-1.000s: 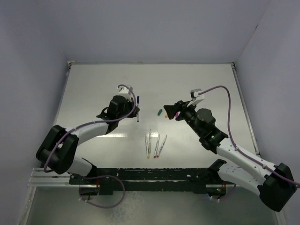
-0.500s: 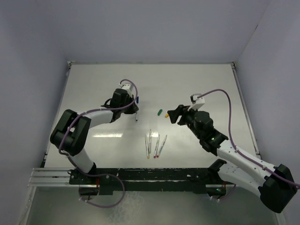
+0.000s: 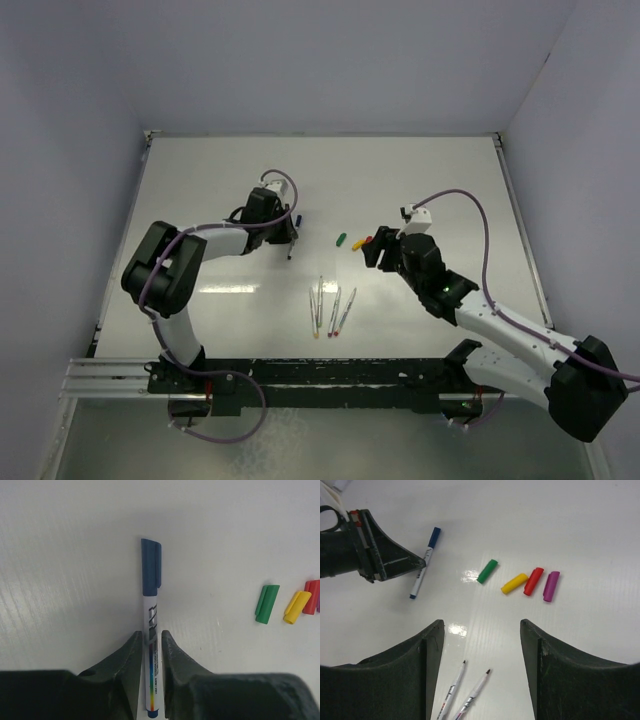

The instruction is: Insert the pens into the pen caps

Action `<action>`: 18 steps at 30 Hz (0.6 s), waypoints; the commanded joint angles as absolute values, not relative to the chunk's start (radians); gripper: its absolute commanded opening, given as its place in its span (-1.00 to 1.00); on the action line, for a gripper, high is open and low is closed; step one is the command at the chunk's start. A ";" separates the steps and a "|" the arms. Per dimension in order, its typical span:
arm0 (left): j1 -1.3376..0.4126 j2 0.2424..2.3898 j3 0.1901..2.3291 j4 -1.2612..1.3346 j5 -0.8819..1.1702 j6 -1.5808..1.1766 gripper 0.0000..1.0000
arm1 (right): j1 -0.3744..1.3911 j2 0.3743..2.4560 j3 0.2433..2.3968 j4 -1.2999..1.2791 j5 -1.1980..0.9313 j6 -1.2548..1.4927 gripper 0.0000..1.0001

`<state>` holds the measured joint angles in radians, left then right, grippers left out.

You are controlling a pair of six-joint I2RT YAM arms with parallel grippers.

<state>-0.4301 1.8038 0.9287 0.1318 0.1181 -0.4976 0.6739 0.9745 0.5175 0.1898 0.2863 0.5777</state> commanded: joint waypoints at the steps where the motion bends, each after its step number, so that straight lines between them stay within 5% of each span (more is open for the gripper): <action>1: -0.419 1.819 0.964 0.132 0.113 -0.515 -0.43 | 0.674 1.024 0.602 0.105 0.346 0.618 0.27; 18: -0.437 1.509 0.847 0.090 0.149 -0.530 -0.16 | 0.675 1.065 0.623 0.102 0.366 0.632 0.24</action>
<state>-0.4263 1.6554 0.9062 0.0792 0.1295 -0.5129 0.6739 1.0756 0.5816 0.0956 0.3264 0.6147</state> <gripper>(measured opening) 0.411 0.626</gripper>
